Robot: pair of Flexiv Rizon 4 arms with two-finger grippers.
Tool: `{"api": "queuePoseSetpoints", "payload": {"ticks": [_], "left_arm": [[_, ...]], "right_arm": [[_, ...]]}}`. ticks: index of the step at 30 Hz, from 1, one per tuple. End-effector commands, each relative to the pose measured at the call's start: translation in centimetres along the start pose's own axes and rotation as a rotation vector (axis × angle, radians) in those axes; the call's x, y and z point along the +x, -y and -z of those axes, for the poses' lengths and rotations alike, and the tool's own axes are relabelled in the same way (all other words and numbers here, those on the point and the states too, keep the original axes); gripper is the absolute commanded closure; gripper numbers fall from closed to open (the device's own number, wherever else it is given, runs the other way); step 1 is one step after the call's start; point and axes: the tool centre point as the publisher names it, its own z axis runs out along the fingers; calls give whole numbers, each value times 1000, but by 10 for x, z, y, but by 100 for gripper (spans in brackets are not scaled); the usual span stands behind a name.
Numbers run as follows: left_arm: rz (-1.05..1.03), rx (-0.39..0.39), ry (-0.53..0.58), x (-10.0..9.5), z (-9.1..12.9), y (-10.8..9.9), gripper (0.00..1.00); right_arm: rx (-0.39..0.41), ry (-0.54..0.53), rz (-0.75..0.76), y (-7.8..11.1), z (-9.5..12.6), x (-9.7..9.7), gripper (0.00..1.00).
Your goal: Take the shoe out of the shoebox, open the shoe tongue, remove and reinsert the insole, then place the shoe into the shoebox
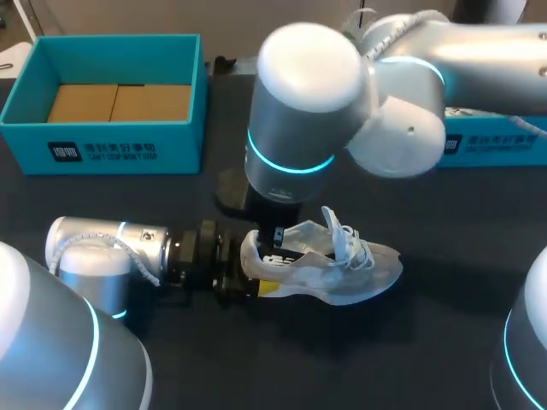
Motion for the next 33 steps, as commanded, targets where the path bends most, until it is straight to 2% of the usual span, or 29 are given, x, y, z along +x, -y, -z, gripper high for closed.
{"api": "queuePoseSetpoints", "payload": {"ticks": [1, 3, 7, 8, 10, 14, 25, 33], "left_arm": [[-1, 1, 2, 0, 0, -1, 100], [-1, 1, 2, 0, 0, -1, 100], [-1, 1, 2, 0, 0, -1, 100], [-1, 1, 2, 0, 0, -1, 100], [-1, 1, 2, 0, 0, -1, 100], [-1, 1, 2, 0, 0, -1, 100], [-1, 1, 2, 0, 0, -1, 100], [-1, 1, 2, 0, 0, -1, 100]], "right_arm": [[-24, -1, 1, 6, 1, 0, 100], [-24, -1, 1, 6, 1, 0, 100], [14, -50, 46, 13, -24, -10, 100], [4, -49, 81, 14, -28, -11, 100], [46, -65, 86, 16, -37, -15, 100], [56, -72, 116, 18, -49, -21, 100], [103, -91, 174, 27, -75, -20, 100], [105, -108, 184, 38, -94, -21, 100]]}}
